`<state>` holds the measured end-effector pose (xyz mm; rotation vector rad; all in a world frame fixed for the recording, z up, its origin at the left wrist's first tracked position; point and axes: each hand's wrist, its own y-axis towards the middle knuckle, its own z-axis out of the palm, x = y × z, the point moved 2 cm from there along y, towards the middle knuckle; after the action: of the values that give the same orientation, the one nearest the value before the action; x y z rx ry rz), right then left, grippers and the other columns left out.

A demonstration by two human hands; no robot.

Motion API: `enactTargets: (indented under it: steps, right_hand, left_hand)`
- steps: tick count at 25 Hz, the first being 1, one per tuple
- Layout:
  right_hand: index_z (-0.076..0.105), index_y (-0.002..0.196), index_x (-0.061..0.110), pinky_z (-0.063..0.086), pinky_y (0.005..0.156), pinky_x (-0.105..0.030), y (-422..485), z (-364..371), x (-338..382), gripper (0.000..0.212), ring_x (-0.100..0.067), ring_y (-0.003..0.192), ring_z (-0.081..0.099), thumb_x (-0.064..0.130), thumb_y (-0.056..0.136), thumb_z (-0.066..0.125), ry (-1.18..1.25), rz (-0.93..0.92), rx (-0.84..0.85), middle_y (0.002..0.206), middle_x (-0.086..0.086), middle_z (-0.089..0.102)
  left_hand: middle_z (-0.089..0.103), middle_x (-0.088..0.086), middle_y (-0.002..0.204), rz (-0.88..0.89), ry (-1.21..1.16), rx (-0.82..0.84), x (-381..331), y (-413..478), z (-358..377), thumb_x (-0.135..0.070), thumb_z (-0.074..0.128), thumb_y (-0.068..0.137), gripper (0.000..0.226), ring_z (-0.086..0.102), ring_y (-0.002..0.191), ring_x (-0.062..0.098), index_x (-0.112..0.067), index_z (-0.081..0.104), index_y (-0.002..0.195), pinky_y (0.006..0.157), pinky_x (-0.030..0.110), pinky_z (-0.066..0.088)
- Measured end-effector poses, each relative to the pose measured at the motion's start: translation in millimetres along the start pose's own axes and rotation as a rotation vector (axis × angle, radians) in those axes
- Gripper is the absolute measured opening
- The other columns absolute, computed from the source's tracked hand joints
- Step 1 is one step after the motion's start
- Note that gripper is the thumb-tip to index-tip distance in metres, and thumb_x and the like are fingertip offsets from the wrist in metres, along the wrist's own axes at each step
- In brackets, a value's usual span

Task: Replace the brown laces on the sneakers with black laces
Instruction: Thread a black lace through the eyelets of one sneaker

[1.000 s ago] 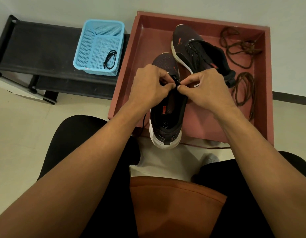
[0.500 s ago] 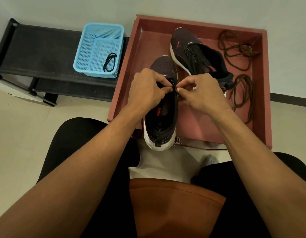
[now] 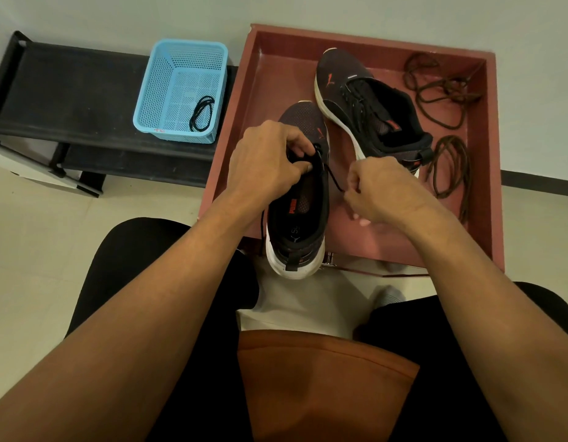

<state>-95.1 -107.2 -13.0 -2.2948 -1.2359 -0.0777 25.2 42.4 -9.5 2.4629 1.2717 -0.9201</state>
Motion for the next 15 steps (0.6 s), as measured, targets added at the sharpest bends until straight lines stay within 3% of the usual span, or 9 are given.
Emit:
enactTargets:
  steps: [2,3,6,9,13,15]
  right_hand:
    - [0.071,0.093,0.01,0.059,0.063,-0.028,-3,5,-4,0.009,-0.017,0.057,0.075,0.015,0.096,0.065,-0.108,0.087,0.241,0.075,-0.005,0.078]
    - [0.072,0.097,0.009,0.059,0.063,-0.027,-3,7,-5,0.009,-0.018,0.057,0.075,0.016,0.096,0.067,-0.135,0.107,0.259,0.08,-0.007,0.078]
    - [0.069,0.119,0.019,0.059,0.082,-0.036,5,6,-7,0.031,-0.028,0.092,0.071,0.035,0.093,0.072,-0.079,0.032,-0.004,0.105,-0.009,0.07]
    - [0.075,0.112,0.026,0.053,0.083,-0.029,2,-5,5,0.021,-0.012,0.087,0.065,0.037,0.095,0.073,0.203,-0.201,-0.223,0.088,0.007,0.071]
    - [0.076,0.092,0.028,0.059,0.079,-0.037,1,-4,8,0.006,-0.02,0.083,0.069,0.032,0.093,0.073,0.158,-0.221,-0.291,0.084,0.003,0.072]
    - [0.077,0.091,0.024,0.06,0.077,-0.039,6,4,-1,0.006,-0.029,0.084,0.069,0.026,0.087,0.073,-0.012,-0.158,-0.166,0.09,-0.004,0.073]
  left_hand:
    - [0.071,-0.018,0.089,0.021,0.024,-0.009,0,-1,-1,-0.035,0.089,0.081,0.019,0.067,0.087,0.002,-0.038,0.08,0.097,0.082,0.035,0.061]
    - [0.071,-0.018,0.091,0.026,0.029,-0.012,-1,-1,-1,-0.035,0.088,0.081,0.018,0.067,0.087,0.002,-0.037,0.08,0.097,0.082,0.034,0.061]
    - [0.072,-0.016,0.093,0.034,0.033,-0.023,-2,-1,-1,-0.034,0.088,0.082,0.014,0.067,0.088,0.004,-0.035,0.081,0.095,0.084,0.034,0.06]
    - [0.073,-0.016,0.09,0.035,0.034,-0.029,0,1,1,-0.033,0.088,0.081,0.013,0.068,0.091,0.007,-0.035,0.081,0.092,0.085,0.037,0.06]
    - [0.069,-0.019,0.086,0.048,0.063,-0.054,3,3,2,-0.039,0.089,0.078,0.02,0.066,0.096,0.012,-0.038,0.077,0.093,0.084,0.042,0.059]
    - [0.068,-0.017,0.089,0.044,0.081,-0.072,3,3,1,-0.043,0.089,0.077,0.024,0.064,0.097,0.012,-0.037,0.075,0.095,0.084,0.041,0.058]
